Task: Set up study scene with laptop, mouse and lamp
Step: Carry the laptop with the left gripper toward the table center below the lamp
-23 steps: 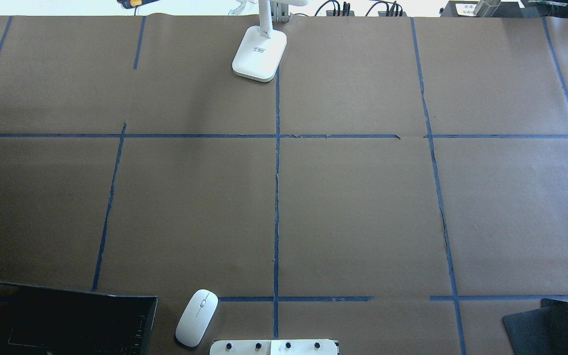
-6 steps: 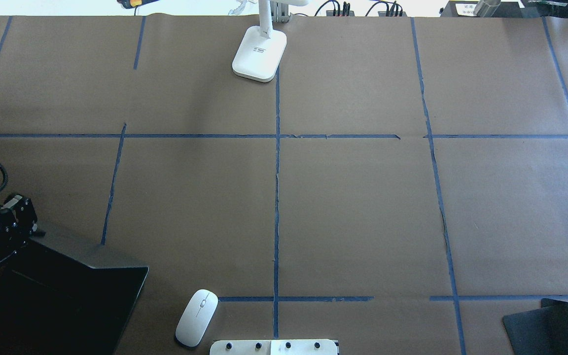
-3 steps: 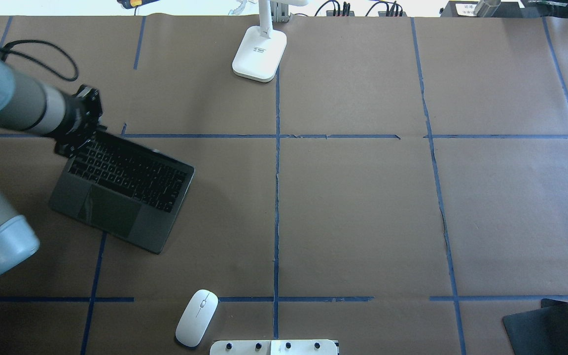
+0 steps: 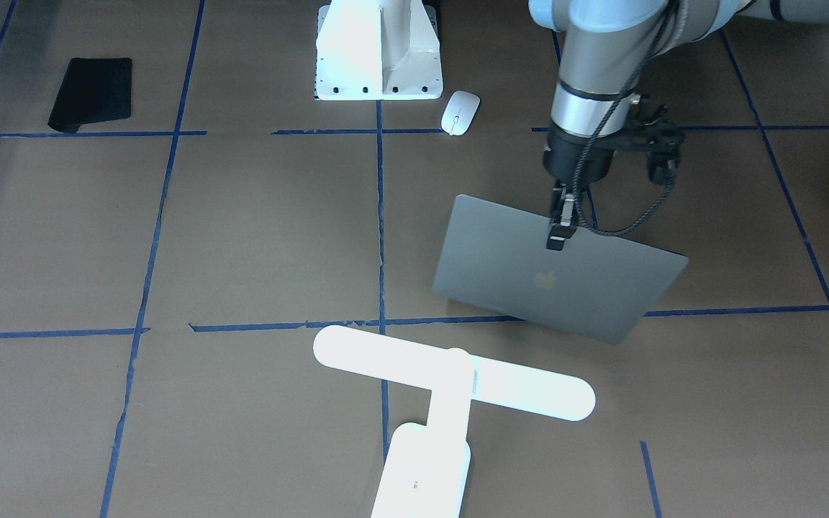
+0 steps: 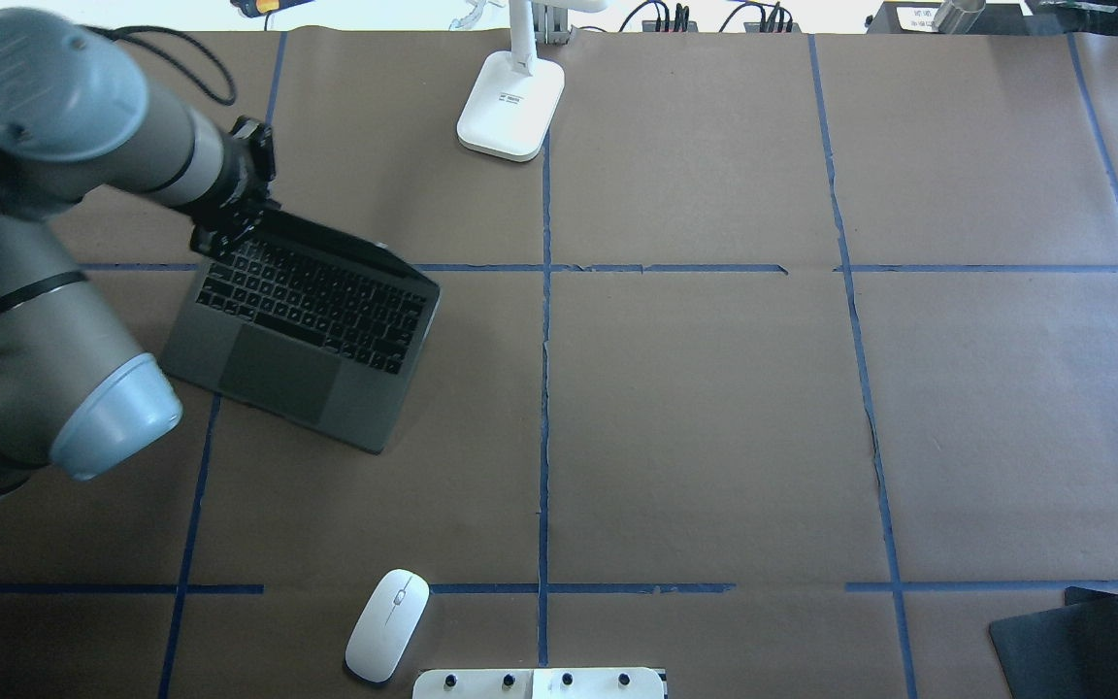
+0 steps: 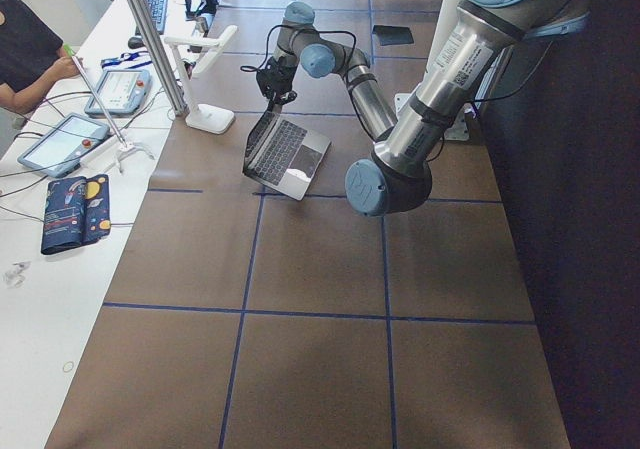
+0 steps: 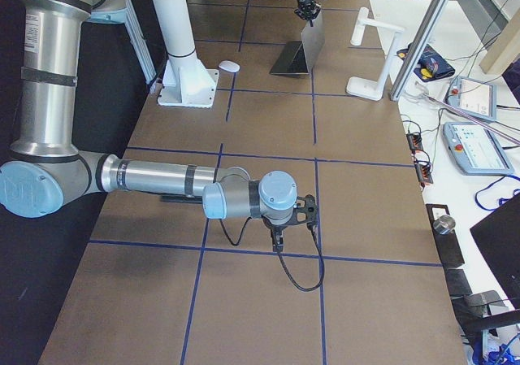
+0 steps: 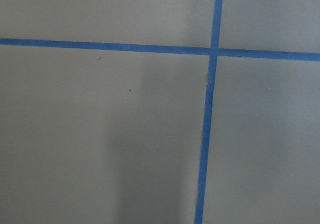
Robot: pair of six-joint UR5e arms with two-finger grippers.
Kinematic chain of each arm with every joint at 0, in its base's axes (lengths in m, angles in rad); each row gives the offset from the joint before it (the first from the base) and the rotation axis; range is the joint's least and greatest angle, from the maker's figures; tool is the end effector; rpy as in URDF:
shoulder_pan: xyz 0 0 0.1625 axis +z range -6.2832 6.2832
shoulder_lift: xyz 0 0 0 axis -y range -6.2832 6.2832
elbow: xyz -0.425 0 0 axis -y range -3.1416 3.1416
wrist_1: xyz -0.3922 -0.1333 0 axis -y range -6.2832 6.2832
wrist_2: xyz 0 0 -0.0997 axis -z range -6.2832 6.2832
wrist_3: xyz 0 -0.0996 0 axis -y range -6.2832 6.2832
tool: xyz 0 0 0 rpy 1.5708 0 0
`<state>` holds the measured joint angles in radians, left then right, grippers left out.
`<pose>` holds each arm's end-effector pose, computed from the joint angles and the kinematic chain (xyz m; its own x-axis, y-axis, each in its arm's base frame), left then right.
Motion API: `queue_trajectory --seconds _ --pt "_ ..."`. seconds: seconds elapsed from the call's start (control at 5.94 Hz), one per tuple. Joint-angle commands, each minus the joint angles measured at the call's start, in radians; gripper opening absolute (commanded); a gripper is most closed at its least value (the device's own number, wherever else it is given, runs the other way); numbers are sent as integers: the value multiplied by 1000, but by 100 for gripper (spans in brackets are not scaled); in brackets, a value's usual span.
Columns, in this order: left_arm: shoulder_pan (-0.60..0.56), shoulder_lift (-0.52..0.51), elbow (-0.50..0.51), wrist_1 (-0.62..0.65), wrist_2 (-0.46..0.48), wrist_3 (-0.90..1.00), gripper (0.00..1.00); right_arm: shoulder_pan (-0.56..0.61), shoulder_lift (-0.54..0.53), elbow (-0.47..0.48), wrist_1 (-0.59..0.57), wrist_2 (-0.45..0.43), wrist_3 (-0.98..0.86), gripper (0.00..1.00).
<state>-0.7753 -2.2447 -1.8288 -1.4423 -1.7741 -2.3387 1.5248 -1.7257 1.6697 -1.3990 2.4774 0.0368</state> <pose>0.3768 -0.5278 0.1757 -0.0474 -0.9061 -0.4204 0.7629 0.2388 -0.6008 0.0349 -0.4342 0.6538 0.6129 -0.0826 0.7859 0.0231 0.9960 0.0867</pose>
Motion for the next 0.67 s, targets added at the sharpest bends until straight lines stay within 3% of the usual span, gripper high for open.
queue_trajectory --seconds 0.0,0.17,0.5 --pt "42 -154 127 28 2 -147 0 2 -2 -2 0 12 0 100" --pt "72 -201 137 71 5 -213 0 0 -2 -2 0 17 0 100" --pt "120 -341 294 76 31 -344 0 2 -2 -4 0 17 0 100"
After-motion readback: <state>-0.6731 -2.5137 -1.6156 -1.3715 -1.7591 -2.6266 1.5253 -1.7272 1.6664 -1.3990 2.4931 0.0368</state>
